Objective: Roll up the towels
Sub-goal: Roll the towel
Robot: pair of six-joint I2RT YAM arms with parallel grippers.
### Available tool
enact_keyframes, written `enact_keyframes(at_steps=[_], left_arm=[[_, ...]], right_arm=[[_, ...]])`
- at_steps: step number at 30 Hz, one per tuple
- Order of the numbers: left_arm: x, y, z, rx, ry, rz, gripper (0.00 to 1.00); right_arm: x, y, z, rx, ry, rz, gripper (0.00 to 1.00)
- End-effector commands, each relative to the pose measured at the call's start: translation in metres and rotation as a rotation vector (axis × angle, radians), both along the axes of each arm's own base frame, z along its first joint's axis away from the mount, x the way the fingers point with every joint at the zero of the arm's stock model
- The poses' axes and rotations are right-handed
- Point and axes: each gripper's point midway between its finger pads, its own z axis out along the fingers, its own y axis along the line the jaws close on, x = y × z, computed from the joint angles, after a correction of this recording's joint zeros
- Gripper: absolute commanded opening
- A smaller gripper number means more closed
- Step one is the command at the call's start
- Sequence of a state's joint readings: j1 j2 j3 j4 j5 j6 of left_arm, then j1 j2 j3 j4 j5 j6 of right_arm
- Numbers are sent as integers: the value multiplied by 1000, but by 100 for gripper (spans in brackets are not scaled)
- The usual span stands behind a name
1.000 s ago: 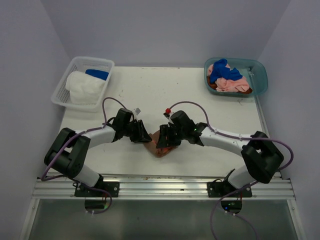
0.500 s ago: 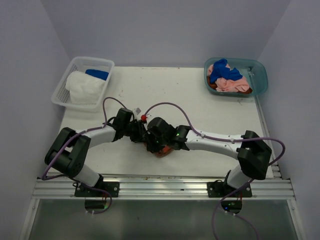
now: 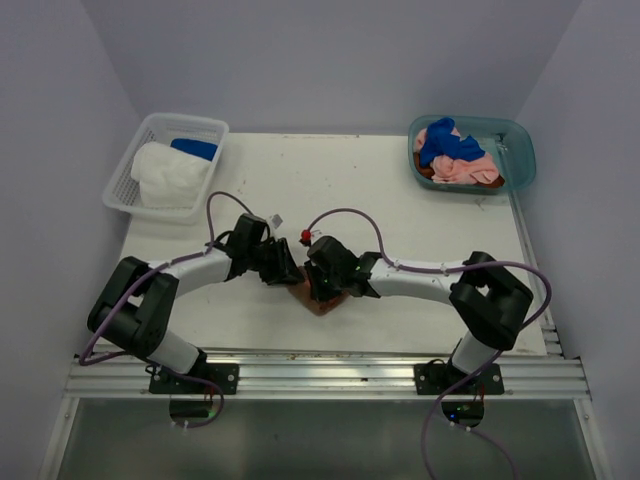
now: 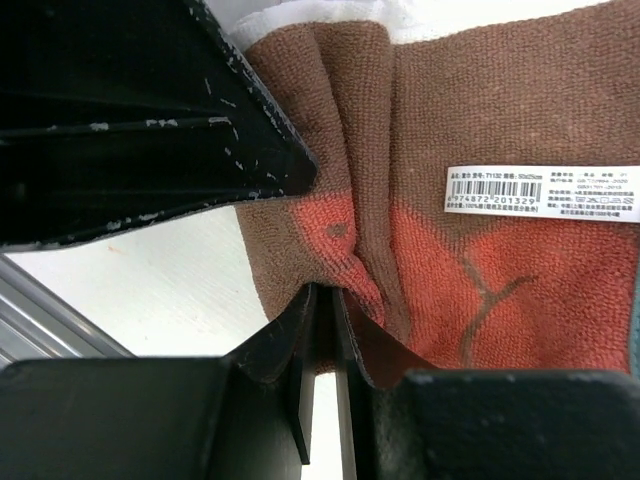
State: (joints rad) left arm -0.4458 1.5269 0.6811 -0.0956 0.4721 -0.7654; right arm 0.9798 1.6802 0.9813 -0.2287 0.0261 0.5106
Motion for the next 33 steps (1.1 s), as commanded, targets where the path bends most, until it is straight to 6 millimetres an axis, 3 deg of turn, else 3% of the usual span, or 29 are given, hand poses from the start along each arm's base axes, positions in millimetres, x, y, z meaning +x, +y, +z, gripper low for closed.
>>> enact_keyframes(at_steps=[1,5,8,10,18,22,26,33], left_arm=[[8,13,7,90,-54,16,38],[15,17,29,109,-108,30,54],[16,23,44,121,-150,49,61],[12,26,44,130,-149,54,62],[-9,22,23,65,-89,49,64],[-4,19,22,51,-100,56,63],[-4,19,13,54,-91,57,63],[2,11,-7,46,-52,51,58]], right_arm=[[-8,-14,-26,-48,40,-43,15],[-10,-17,-30,-37,56,-50,15],[-11,-17,-31,-15,73,-56,15],[-9,-16,-29,20,87,-59,14],[-13,-14,-33,134,166,-83,14],[-15,-11,-36,188,209,-94,14],[-18,-15,-46,206,256,-127,13],[-16,-14,-46,237,277,-141,12]])
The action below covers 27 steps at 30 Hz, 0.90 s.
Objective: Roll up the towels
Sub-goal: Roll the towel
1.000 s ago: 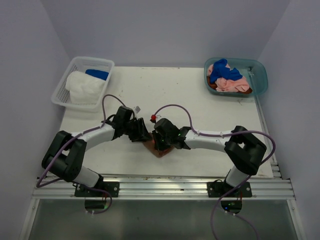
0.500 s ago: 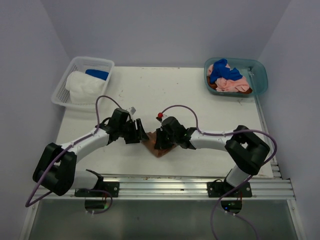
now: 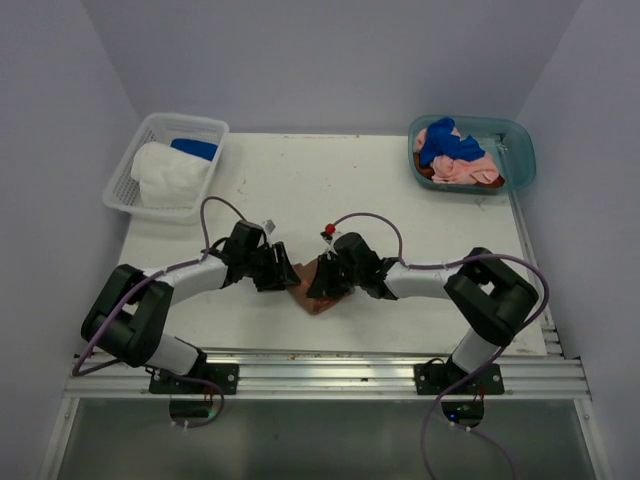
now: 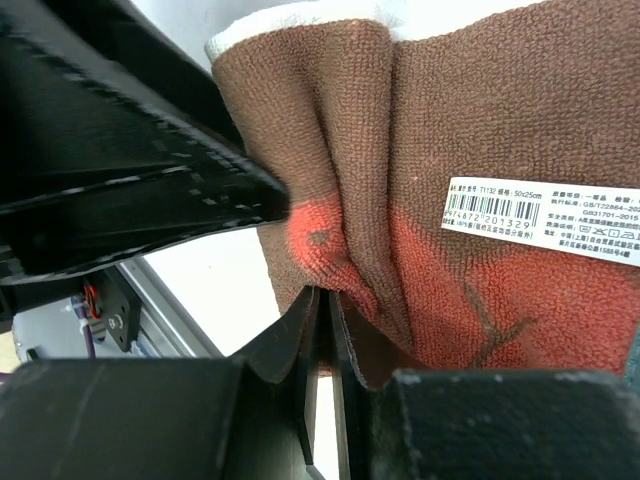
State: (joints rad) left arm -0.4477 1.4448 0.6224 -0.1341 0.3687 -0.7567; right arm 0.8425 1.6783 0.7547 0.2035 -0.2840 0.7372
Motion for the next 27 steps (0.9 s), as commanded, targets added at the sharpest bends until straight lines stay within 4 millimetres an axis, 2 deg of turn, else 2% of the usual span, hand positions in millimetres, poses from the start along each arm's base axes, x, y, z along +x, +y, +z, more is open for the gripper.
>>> enact_keyframes(at_steps=[1,7,10,12,13,14,15,16,17,19,20,21,22,24,27], left_arm=[[13,-11,1,-44,-27,-2,56],[15,-15,-7,-43,4,10,47],[15,-13,-8,-25,17,25,35],[16,-10,-8,-5,26,40,34],[15,-7,-8,11,33,48,33],[15,-7,-7,14,32,52,33],[16,-7,-5,14,33,56,33],[15,-6,-4,15,36,57,32],[15,-6,-3,16,41,59,32],[14,-7,-2,14,43,56,32],[14,-7,-2,16,46,56,32],[13,-6,-3,19,53,56,32],[13,-7,-3,18,52,56,32],[12,-7,-4,22,59,56,32],[12,-7,-5,24,63,56,32]], right_arm=[[-18,-27,-40,-133,92,-13,12],[-11,-25,-30,-138,67,-15,12],[-6,-22,-18,-138,37,-11,14],[-5,-29,-13,-180,23,-11,21],[0,-27,2,-173,-16,-15,25],[5,-32,5,-212,-56,-29,34],[3,-40,6,-255,-58,-31,38],[7,-36,19,-256,-94,-28,41],[10,-44,25,-302,-130,-37,46],[10,-44,35,-348,-189,-31,47],[14,-41,46,-366,-236,-27,47],[12,-44,46,-429,-273,-26,47],[13,-38,55,-435,-306,-19,47],[11,-37,52,-505,-351,13,45],[2,-23,55,-540,-411,73,42]])
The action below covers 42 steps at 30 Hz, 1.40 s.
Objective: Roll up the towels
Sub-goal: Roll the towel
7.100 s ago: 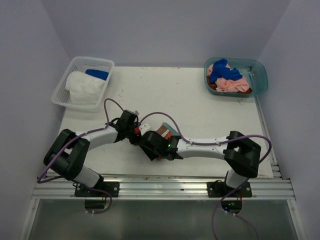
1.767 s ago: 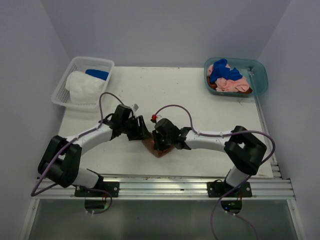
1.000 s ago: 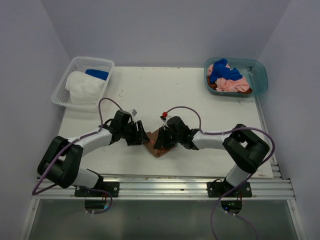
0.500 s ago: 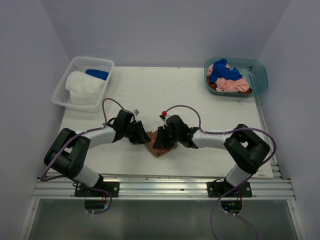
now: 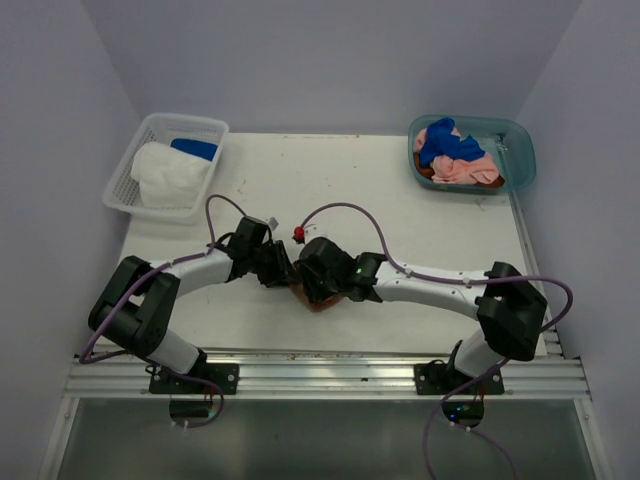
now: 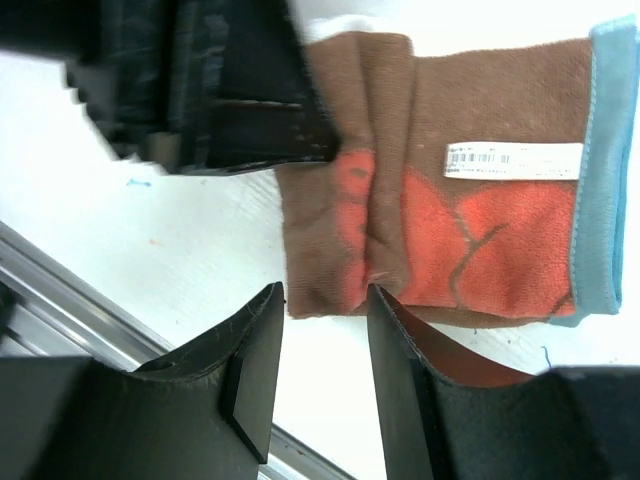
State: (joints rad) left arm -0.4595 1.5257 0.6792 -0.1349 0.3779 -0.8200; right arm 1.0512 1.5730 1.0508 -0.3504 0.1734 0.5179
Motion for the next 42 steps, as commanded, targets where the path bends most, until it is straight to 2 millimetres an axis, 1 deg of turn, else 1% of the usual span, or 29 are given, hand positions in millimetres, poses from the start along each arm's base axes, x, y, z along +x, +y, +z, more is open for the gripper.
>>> enact_keyframes(at_steps=[1,4,6,11,12,17,18,20,21,22,28,30,31,34,39,42], left_arm=[[4,4,-1,40,3,21,32],[3,4,-2,43,5,21,32],[3,4,-2,43,6,19,32],[4,2,0,41,4,15,32],[3,2,0,41,4,14,32],[3,3,2,43,2,14,32],[2,3,2,43,3,13,32],[2,3,3,41,2,12,32],[3,3,4,40,-1,13,31],[2,3,3,40,0,13,31],[3,2,7,36,-6,11,31],[3,2,8,37,-7,11,31],[3,3,9,36,-10,13,31],[3,3,9,36,-10,11,31],[4,2,12,34,-12,13,32],[4,1,13,31,-14,12,33]], right_arm=[[3,-4,6,-148,-126,34,42],[-3,8,12,-161,-172,82,42],[-5,12,13,-170,-185,109,42],[-17,27,2,-158,-161,189,42],[-20,34,2,-126,-156,208,42],[-19,35,-10,-139,-153,210,43],[-17,32,-15,-165,-152,204,43],[-12,29,-17,-191,-165,182,45],[-10,25,-23,-221,-163,172,46],[-7,22,-24,-241,-177,158,46],[1,7,-42,-334,-188,107,47],[5,2,-43,-356,-207,80,48],[6,0,-46,-370,-208,74,50],[8,-3,-50,-384,-216,66,51],[7,-3,-70,-398,-187,80,52],[7,-7,-84,-406,-168,72,51]])
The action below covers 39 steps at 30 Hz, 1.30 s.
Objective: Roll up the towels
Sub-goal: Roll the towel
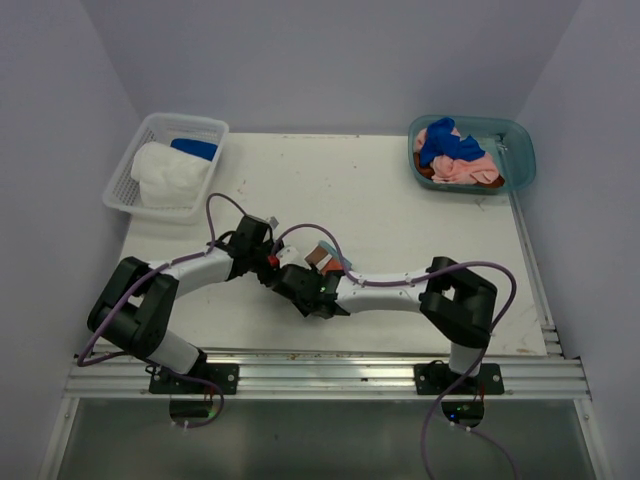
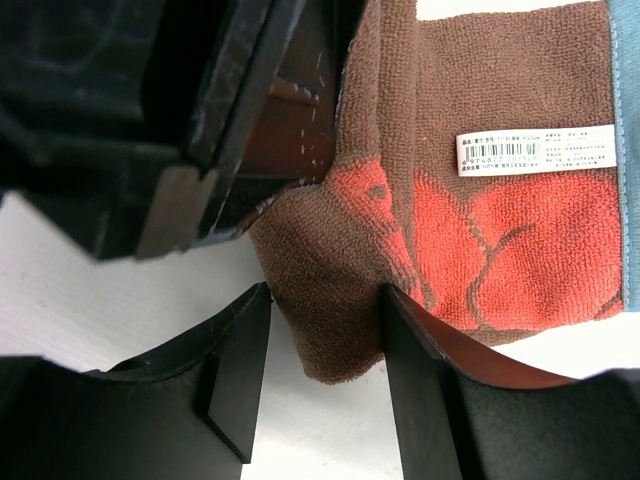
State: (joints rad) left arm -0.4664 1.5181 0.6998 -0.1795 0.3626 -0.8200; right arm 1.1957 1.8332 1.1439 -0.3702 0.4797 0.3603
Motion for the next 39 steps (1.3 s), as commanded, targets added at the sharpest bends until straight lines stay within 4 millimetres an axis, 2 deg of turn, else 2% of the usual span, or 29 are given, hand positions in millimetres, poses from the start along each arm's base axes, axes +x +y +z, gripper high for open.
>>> enact_keyframes(at_steps=[1,3,4,7,8,9,13,15,16,19,21,25,27,29,30,34,39], left_arm=[[5,1,10,14,-20,10,34],[4,1,11,13,-23,6,36],[5,1,12,12,-30,5,40],[6,1,16,13,-43,-6,48],[7,1,20,13,-55,-7,51],[9,2,23,19,-61,-10,54],[14,7,38,36,-89,-3,76],[15,10,45,33,-101,2,77],[15,11,50,28,-113,7,79],[14,14,55,34,-128,7,83],[11,16,50,44,-124,-3,84],[3,14,45,18,-111,-18,84],[0,14,43,8,-107,-15,84],[-2,14,43,7,-109,-15,84],[-3,16,41,11,-107,-16,84],[-7,19,37,22,-100,-16,85],[-8,19,30,18,-97,-11,84]], right_arm=[[4,-13,-29,-44,31,-39,49],[4,-16,-36,-42,42,-45,41],[2,-16,-38,-37,55,-43,31],[3,-14,-36,-13,68,-41,14],[0,-13,-37,-3,86,-31,4],[1,-12,-35,12,93,-32,1],[-7,-3,-26,105,169,3,0],[-18,11,-17,211,251,49,0],[-15,13,-10,286,300,43,0],[-19,14,-4,371,368,42,0],[-19,19,6,453,415,46,0],[-26,25,10,530,506,57,0],[-24,28,12,572,534,54,0],[-28,30,10,605,591,42,0],[-23,31,11,630,593,37,0],[-21,28,3,679,666,-21,0],[-16,29,3,752,724,-45,0]])
